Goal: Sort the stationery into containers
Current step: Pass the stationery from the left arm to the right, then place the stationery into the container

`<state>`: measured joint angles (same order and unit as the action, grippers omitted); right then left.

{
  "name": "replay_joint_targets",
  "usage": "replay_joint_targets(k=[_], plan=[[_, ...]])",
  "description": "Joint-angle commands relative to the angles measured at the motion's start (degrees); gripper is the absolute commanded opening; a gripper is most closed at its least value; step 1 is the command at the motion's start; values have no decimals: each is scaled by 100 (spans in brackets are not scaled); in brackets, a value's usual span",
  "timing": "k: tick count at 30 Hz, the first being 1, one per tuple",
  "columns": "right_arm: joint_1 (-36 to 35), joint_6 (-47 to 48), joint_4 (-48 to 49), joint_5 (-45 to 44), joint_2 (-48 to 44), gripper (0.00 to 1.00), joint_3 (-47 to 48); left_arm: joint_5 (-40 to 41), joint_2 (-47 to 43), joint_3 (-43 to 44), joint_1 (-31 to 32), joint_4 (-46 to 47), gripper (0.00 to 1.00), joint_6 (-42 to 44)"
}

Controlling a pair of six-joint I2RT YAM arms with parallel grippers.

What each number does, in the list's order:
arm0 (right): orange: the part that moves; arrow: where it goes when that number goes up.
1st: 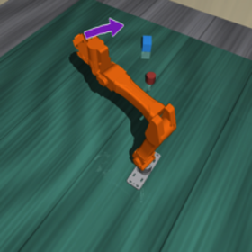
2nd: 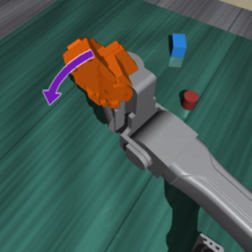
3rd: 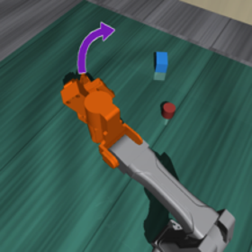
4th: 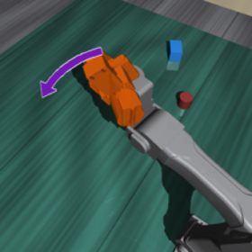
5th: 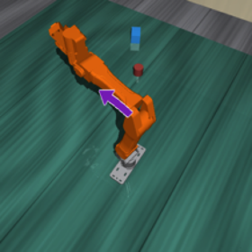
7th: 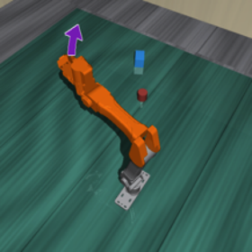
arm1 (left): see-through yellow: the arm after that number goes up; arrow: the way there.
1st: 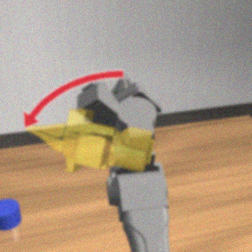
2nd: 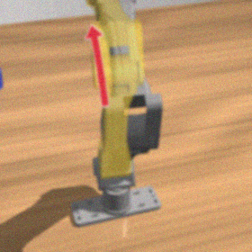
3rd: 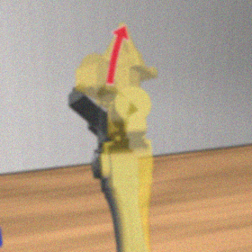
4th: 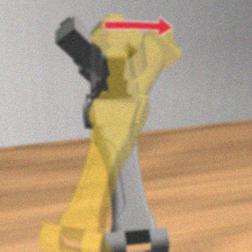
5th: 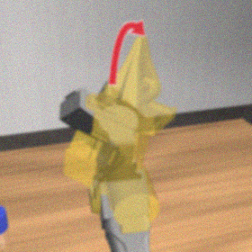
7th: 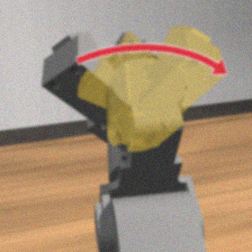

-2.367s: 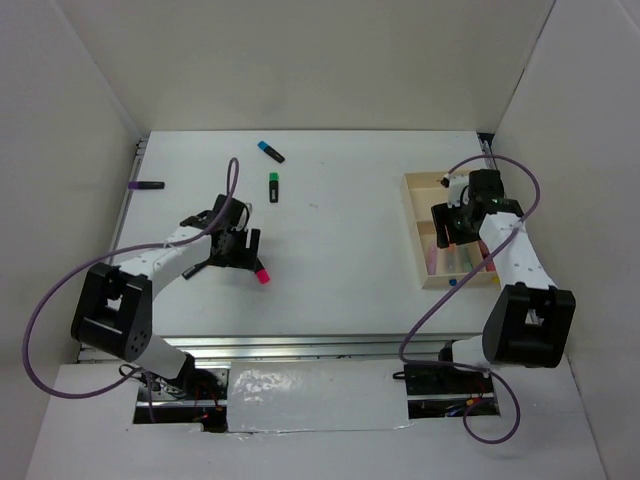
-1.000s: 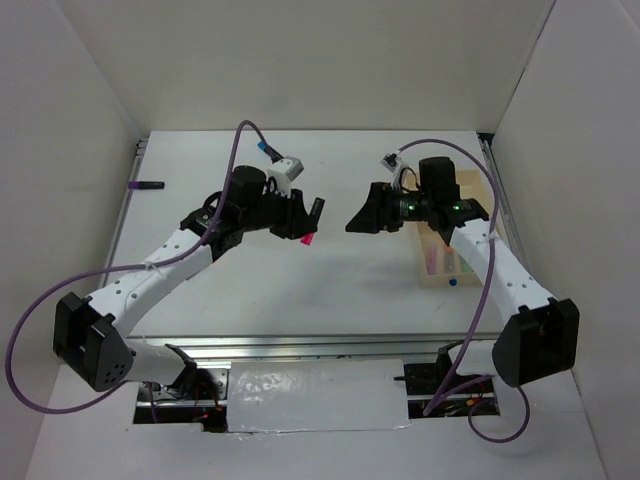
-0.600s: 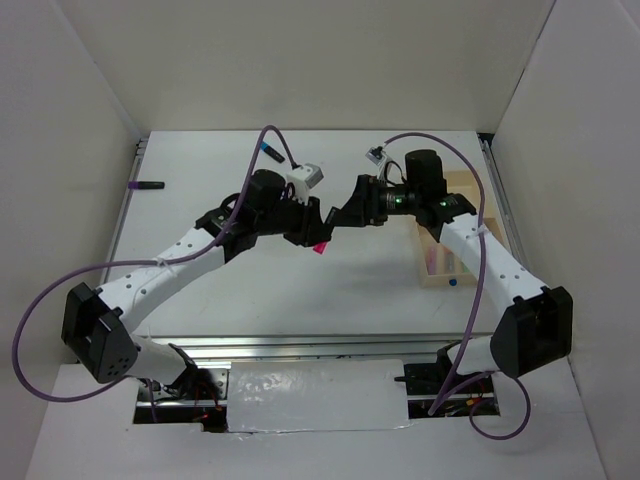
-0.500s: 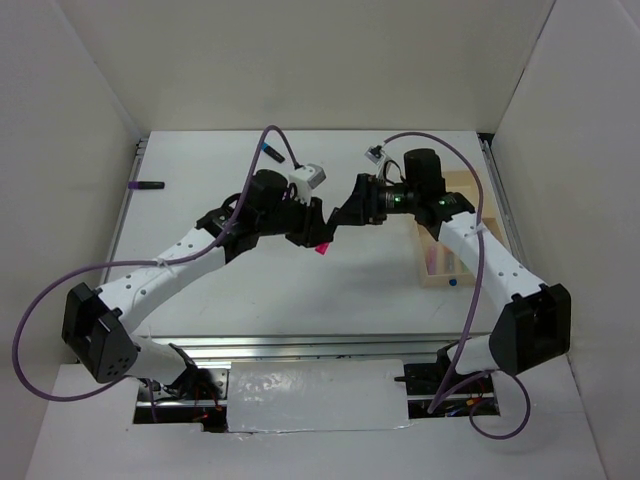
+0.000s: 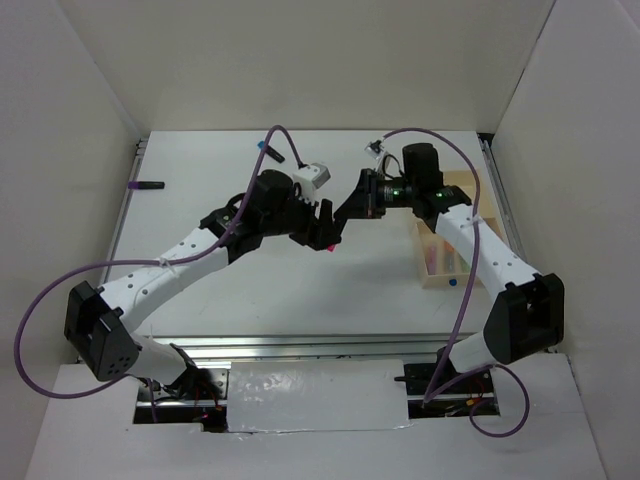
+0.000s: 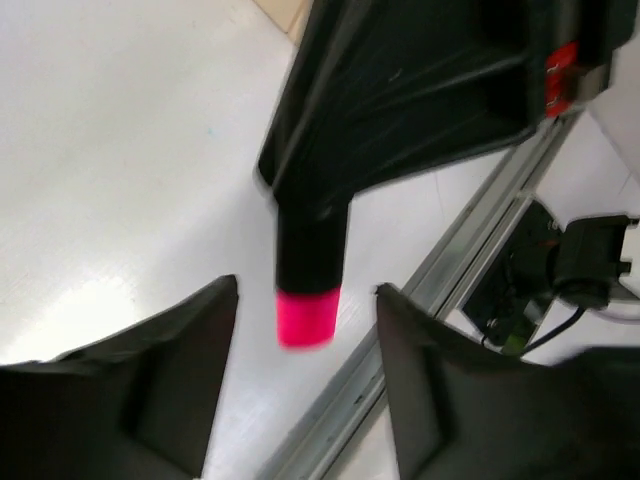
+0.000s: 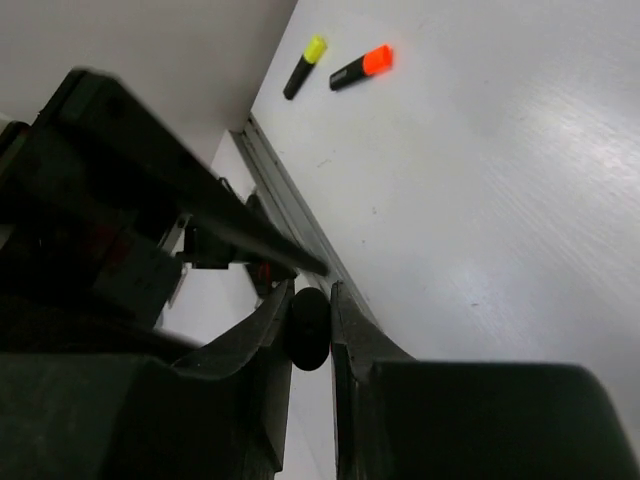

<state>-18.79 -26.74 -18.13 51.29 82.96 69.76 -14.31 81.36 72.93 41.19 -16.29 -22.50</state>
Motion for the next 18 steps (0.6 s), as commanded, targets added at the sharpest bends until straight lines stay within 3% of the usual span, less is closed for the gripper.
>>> replay_joint_targets(k=[1,2,3,4,9,12,18], plan=[[480,457,30,-268,-376,0,3,486,-120,213,-76,-84,73,-17],[655,590,-58,-338,-481,0,46,699,-173,187,-102,-154,81,26],[1040,765,-181,-591,-535,0,90,910,-191,161,-172,-250,97,140],[1226,1132,-234,-828,-579,0,143,1286,-217,74,-207,-269,99,202],[2386,2120,-7,-2786,-474,0,521,1887,-288,-200,-663,-304,99,641],[2871,2173,134,-3246,-9,0,775,2046,-174,-218,-1033,-471,99,800],[3171,1928,310,-3494,1002,0,1276,1878,187,-217,-1842,-639,99,967]])
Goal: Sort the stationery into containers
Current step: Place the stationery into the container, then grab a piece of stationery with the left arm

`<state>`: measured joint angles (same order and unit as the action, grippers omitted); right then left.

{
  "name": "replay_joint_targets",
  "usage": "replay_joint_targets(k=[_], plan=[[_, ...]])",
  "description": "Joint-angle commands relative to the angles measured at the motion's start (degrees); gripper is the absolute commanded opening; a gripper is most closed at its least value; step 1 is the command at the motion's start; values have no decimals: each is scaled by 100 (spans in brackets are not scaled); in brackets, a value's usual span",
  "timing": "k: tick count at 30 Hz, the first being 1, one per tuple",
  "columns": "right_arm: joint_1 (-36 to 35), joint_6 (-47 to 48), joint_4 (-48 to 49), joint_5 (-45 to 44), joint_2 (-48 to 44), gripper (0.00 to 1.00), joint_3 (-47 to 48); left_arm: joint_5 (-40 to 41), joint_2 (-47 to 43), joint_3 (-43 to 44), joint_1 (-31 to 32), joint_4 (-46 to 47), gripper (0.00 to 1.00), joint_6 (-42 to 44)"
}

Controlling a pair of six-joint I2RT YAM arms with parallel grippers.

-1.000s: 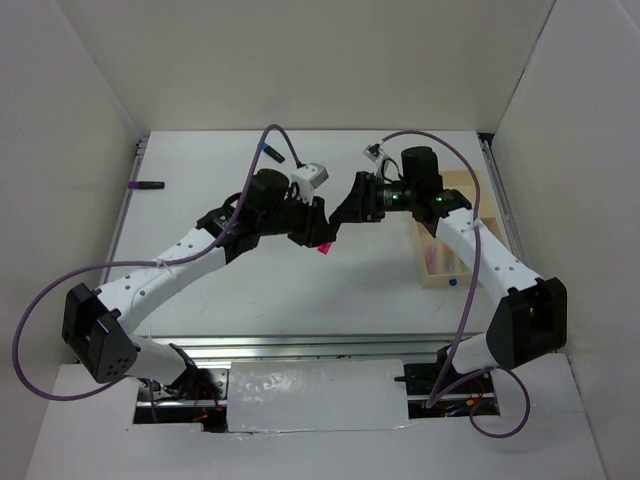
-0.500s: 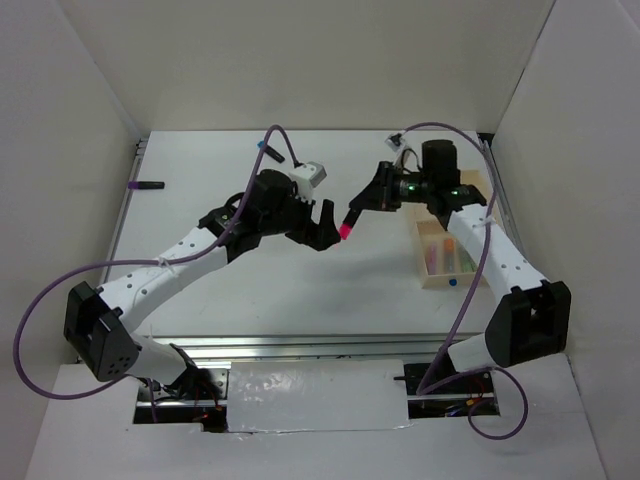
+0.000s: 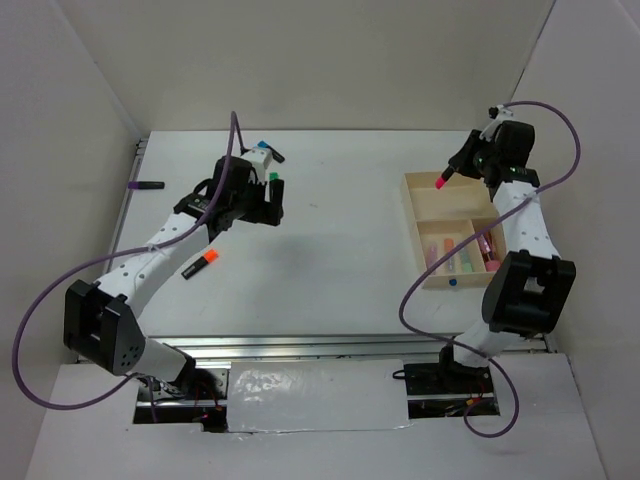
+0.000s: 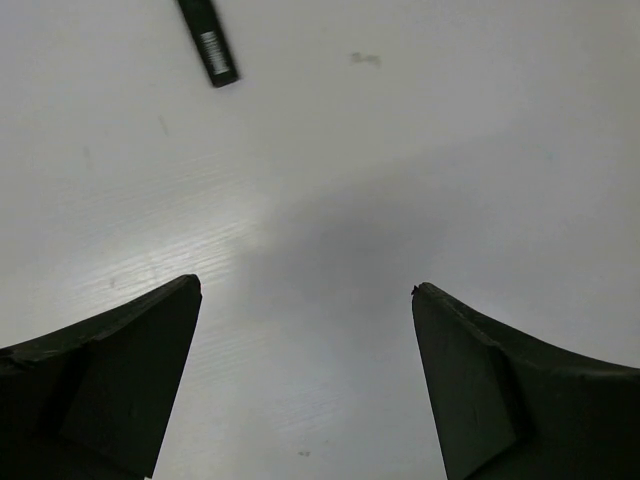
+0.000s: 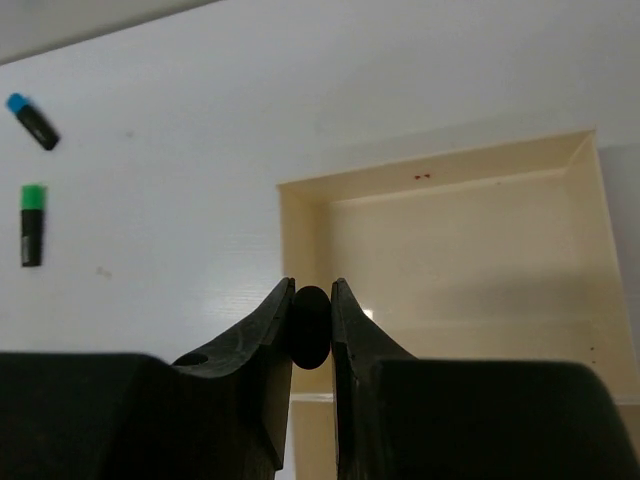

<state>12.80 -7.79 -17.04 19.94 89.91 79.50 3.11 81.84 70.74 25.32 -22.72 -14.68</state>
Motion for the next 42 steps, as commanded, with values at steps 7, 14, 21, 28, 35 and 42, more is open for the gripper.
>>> replay_joint_targets(k=[7,14,21,28,35,42], plan=[[12,-108,359,-772,1230,19,522,1059,1052,290,-466,312,99,141],[38,-38,60,-826,1548,71,733,779,2641,1336,-721,487,99,-26],[118,-3,-159,-229,854,72,399,489,3724,2119,-801,838,88,8],[74,-73,-502,563,2,72,4,400,4524,2926,-827,1042,79,53],[-198,-196,-687,958,-579,72,-330,462,5561,4078,-862,516,66,-61],[-637,-337,-740,1090,-755,72,-418,357,5581,4221,-906,48,30,-203]])
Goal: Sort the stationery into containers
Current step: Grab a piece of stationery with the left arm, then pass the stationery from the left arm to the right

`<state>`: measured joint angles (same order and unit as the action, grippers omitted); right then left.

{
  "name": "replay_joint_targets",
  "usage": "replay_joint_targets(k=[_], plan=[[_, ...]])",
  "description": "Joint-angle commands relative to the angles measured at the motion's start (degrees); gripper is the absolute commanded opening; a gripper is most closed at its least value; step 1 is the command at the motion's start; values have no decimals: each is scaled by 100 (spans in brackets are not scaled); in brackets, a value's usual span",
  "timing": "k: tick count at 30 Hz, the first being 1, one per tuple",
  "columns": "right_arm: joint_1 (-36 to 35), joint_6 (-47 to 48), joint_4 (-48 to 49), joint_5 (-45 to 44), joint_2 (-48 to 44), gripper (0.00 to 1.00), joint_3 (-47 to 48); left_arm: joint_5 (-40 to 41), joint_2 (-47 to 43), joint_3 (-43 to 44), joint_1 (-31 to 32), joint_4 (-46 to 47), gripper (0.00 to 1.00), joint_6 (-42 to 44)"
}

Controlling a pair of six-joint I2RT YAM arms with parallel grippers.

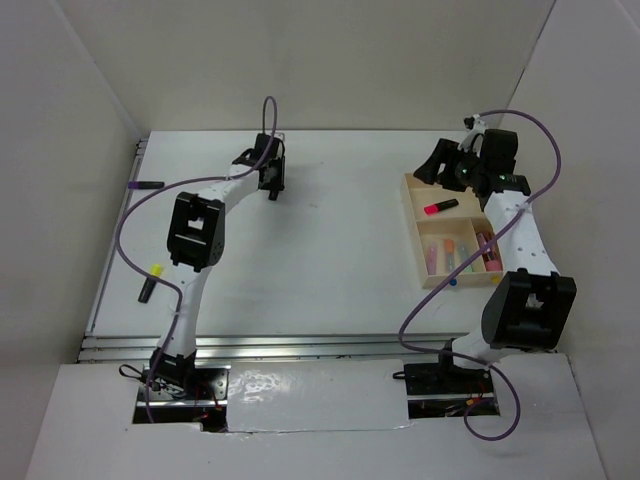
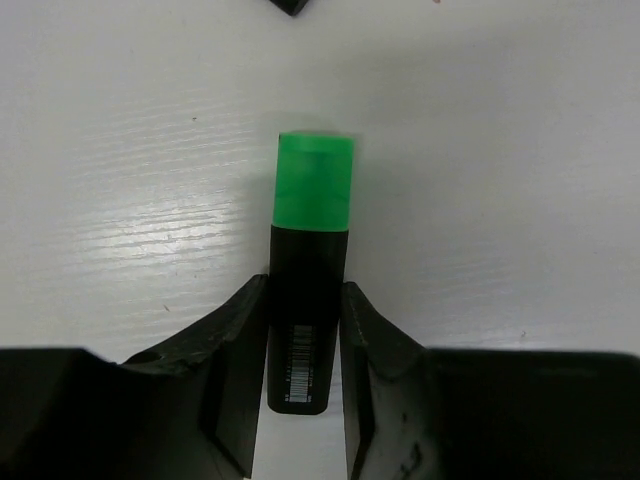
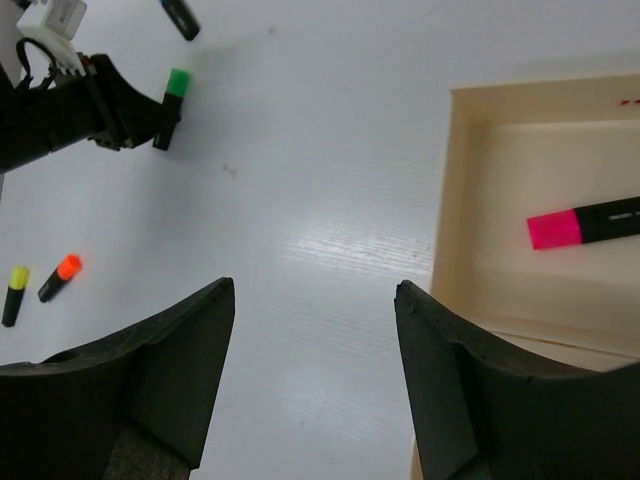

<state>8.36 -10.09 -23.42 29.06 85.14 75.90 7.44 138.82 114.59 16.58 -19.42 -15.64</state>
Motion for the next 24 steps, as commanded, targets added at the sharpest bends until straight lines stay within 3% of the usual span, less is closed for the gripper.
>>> replay_joint_targets(k=[1,2,8,14,24], plan=[[-255,-142,-75,196,-279,72,-75,-259,-232,-312,-23,-221,21,-71],[-386,-212,-23,231,-305,72,-127,-539,-564,-688,-14,-20,12,-27],[-975,-747,232,398,-279,72,-382,-1646,-2261,-2508,152,1009,2,-71],[-1530,-1521,417,978,89,76,-357,-2176,-3535,-2678,767,668,0,79],[-2023,-1891,575,1137,257,79,-93,-2125,-4258,-2722,1909,755,0,-106]])
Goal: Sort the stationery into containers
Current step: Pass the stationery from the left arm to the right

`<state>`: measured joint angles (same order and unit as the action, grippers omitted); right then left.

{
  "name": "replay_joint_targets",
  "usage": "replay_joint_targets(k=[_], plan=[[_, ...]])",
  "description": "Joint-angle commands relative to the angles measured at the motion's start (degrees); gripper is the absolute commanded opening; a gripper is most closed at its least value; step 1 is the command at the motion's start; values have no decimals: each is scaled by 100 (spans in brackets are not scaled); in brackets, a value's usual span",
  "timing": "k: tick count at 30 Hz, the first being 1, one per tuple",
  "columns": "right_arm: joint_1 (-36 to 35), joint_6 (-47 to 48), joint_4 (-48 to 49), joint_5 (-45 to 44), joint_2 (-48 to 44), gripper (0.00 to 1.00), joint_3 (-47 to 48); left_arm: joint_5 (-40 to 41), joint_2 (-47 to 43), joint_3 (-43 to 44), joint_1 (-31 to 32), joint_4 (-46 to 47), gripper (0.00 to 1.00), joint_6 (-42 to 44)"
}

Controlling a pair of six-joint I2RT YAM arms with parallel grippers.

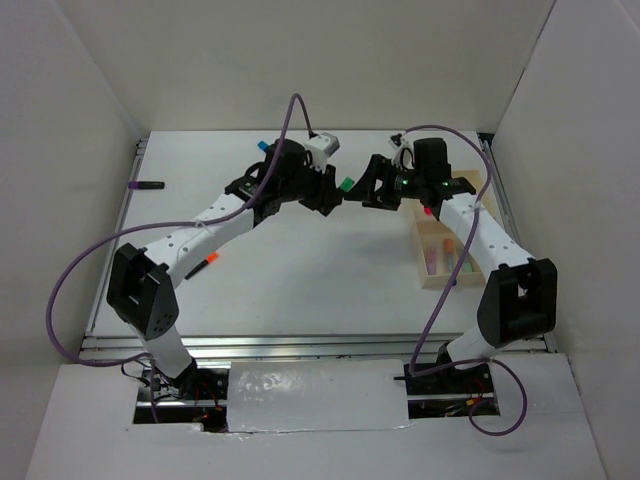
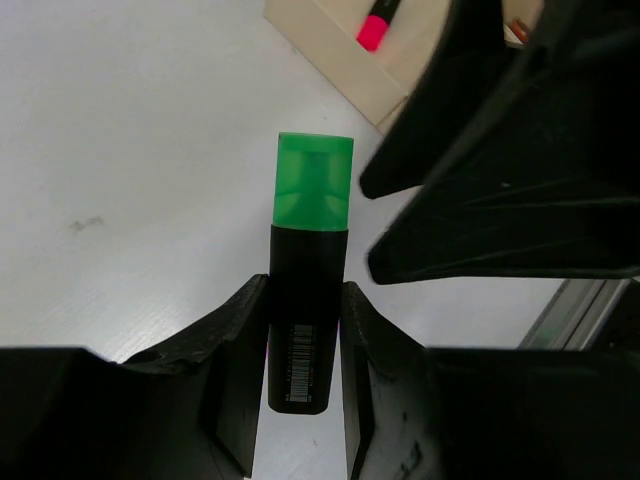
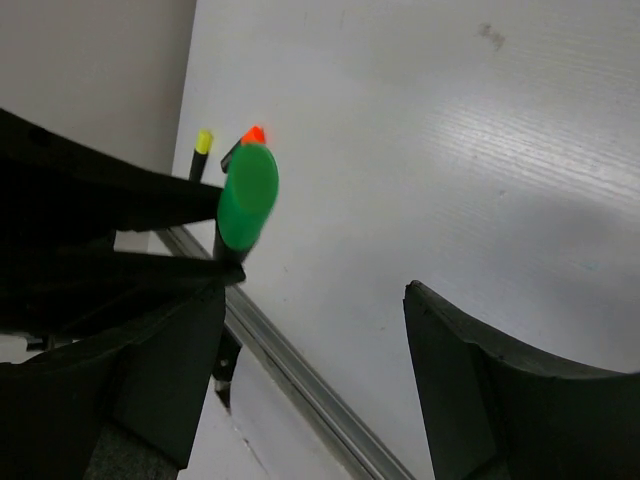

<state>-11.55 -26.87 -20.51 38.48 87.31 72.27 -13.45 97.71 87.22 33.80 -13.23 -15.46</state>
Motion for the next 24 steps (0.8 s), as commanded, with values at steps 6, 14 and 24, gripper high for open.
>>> replay_joint_targets(k=[6,14,24], plan=[[-31,-327,513,458,-73,74,147,53,-279,6,487,190,0,-141],[91,-477,724,828,-39,10,33,53,-384,-83,557,304,3,-273],[1109,173,461,3,-451,0,-108,1958,-87,198,408,-214,96,-35]])
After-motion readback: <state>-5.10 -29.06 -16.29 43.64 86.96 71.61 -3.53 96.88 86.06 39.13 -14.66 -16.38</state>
